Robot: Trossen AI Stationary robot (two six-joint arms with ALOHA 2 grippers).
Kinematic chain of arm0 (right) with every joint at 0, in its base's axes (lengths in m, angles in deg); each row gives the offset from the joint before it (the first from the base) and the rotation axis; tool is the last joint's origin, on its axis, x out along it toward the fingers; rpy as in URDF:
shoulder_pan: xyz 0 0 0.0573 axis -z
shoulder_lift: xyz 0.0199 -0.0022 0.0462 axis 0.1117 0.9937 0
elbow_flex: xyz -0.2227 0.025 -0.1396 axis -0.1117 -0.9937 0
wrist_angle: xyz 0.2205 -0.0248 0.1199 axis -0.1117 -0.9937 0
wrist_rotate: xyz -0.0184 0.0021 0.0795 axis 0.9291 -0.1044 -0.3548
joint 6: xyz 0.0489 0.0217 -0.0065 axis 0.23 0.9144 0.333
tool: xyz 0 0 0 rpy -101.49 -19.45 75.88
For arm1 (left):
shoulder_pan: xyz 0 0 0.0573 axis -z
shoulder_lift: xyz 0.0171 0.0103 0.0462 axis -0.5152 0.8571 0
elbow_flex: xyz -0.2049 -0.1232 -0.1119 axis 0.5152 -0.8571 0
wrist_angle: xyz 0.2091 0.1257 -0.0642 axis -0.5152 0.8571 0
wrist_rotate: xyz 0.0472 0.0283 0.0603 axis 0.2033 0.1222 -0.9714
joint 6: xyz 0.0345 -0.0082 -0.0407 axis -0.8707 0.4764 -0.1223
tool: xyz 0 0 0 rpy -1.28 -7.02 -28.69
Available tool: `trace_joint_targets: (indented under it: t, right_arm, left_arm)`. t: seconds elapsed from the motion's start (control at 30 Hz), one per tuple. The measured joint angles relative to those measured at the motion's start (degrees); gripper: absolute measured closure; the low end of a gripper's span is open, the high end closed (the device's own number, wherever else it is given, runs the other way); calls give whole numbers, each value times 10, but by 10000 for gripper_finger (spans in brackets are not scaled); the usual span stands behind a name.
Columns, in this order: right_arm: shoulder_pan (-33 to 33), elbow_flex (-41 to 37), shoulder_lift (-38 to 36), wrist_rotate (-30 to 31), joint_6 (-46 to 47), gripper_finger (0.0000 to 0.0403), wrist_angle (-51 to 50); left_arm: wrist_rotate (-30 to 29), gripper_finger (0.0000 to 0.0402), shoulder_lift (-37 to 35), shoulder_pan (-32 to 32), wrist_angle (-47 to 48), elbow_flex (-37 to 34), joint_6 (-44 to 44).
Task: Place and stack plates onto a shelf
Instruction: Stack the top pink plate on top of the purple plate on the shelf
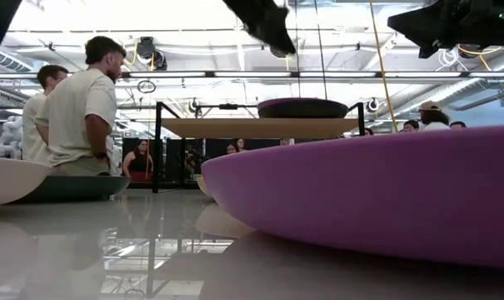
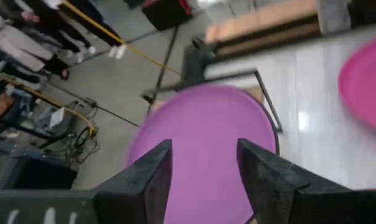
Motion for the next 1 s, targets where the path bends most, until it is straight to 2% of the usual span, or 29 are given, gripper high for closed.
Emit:
trace_joint_targets:
  t: [0.23, 0.33, 0.43, 0.53, 0.77, 0.87, 1.0]
  right_arm:
    - [0, 56, 10, 1, 38, 376, -127]
    - [0, 67, 28, 0, 55, 376, -156]
    - [0, 69, 54, -2, 60, 376, -171]
    - [0, 75, 86, -3, 62, 376, -196]
    - [0, 141, 177, -18, 95, 376, -277]
    - [0, 157, 207, -25, 114, 376, -328]
    - [0, 163, 235, -84, 161, 376, -397]
  left_arm:
    - [14, 216, -90, 23, 3, -12, 54]
    - [14, 216, -123, 37, -4, -46, 75]
    - [6, 216, -163, 50, -42, -113, 84]
    - [-3, 216, -211, 63, -127, -204, 87]
    - [-6, 216, -295, 88, -396, -430, 116]
    - [-5, 216, -312, 102, -486, -498, 128]
    - [-6, 216, -316, 120, -572, -564, 150]
